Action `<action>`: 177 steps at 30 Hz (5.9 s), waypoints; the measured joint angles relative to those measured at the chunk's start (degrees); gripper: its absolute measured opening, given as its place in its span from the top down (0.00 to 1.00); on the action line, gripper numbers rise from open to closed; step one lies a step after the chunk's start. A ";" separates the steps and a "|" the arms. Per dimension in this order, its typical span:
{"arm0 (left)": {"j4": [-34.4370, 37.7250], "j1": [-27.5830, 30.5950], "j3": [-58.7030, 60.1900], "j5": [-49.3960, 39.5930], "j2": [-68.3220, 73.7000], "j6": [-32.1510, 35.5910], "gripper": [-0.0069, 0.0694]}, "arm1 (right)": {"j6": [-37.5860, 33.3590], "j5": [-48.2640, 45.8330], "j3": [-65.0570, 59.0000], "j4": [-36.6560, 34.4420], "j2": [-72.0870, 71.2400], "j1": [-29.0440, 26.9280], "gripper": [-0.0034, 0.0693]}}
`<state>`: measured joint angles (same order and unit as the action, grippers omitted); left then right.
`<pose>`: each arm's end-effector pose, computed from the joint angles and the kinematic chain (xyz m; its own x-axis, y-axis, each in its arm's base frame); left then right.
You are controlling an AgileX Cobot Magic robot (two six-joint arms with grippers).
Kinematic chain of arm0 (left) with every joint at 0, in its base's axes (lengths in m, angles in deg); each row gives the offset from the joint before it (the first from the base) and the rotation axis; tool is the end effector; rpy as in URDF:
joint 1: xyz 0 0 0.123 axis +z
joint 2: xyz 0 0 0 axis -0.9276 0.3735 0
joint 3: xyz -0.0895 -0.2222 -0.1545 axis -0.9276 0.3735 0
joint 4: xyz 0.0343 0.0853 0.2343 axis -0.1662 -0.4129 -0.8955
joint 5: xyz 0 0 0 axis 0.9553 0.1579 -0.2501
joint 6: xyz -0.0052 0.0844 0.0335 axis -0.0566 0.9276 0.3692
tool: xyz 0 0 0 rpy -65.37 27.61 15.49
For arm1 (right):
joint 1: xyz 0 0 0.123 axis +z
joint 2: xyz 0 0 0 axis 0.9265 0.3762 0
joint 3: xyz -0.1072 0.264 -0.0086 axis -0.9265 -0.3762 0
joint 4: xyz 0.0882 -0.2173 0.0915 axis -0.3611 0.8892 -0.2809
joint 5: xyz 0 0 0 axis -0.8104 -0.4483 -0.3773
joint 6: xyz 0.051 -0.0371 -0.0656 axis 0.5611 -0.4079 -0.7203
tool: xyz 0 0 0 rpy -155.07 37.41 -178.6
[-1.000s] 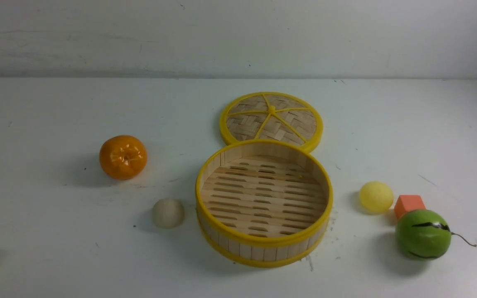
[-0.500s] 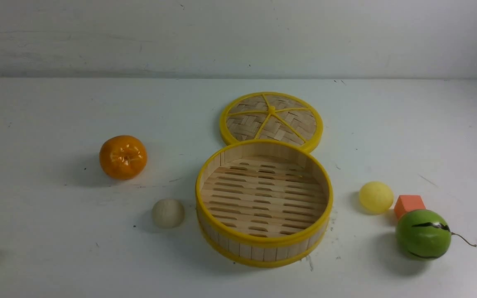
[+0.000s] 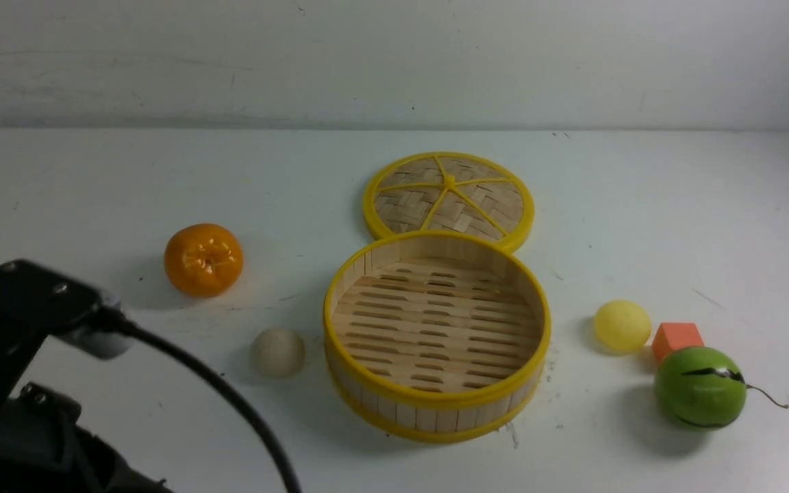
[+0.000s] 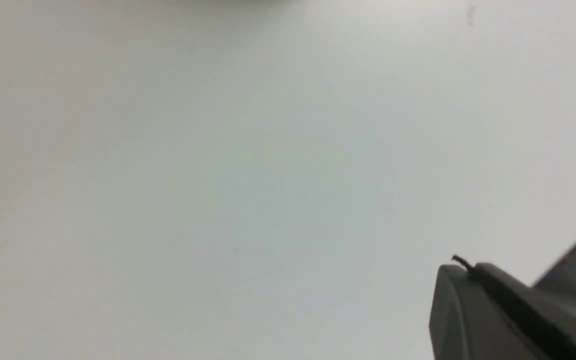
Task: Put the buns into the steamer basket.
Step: Use the left arm to grab a steamed stuffed bun, then use the left arm to put the steamed stuffed bun into the steamer, then use the right arm to grab a steamed stuffed bun
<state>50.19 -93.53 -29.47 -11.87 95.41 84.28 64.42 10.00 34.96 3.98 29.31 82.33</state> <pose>0.1413 -0.0905 0.3122 -0.7717 0.3624 -0.5227 0.5240 0.8280 -0.1997 0.0353 0.0354 0.3186 -0.6479 0.0535 -0.7598 -0.3252 0.8826 0.3395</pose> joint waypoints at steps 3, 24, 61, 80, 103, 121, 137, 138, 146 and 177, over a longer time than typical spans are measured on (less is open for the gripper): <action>-2.12 0.00 -5.05 0.08 7.62 -0.34 0.93 | -3.37 -7.53 4.96 2.47 3.62 0.30 0.66; -7.63 3.34 -40.52 -8.22 52.14 12.83 0.93 | -8.83 -12.47 9.01 3.39 5.30 0.36 0.64; -10.01 7.34 -43.98 0.02 61.77 17.06 0.59 | -9.05 -10.91 9.01 3.37 5.36 0.36 0.62; -11.04 7.34 -43.98 1.62 63.35 17.13 0.59 | -9.05 -10.91 9.01 3.37 5.36 0.36 0.62; -14.85 6.57 -44.54 -4.15 49.42 9.02 0.93 | -8.34 -9.55 9.01 4.45 5.36 0.36 0.62; -18.78 -8.63 -69.94 -11.20 71.78 0.61 0.93 | -3.18 -6.60 9.01 8.31 5.36 0.36 0.62; -21.19 -8.58 -71.40 -10.55 73.34 -3.43 0.38 | -2.10 -6.42 9.01 8.82 5.38 0.36 0.62; -21.19 -8.58 -71.40 -10.55 73.34 -4.05 0.34 | -1.50 -6.42 9.01 8.82 5.49 0.36 0.62; -19.92 -8.58 -71.40 -12.39 67.31 -6.10 0.25 | 0.70 -6.27 9.01 8.82 12.94 0.36 0.62; 5.50 -8.63 31.09 37.81 -49.28 -7.46 0.93 | 0.76 5.86 28.33 13.93 62.51 0.36 0.62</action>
<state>55.69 -102.16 1.62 25.94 46.13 76.82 65.18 15.86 63.29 17.91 91.82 82.69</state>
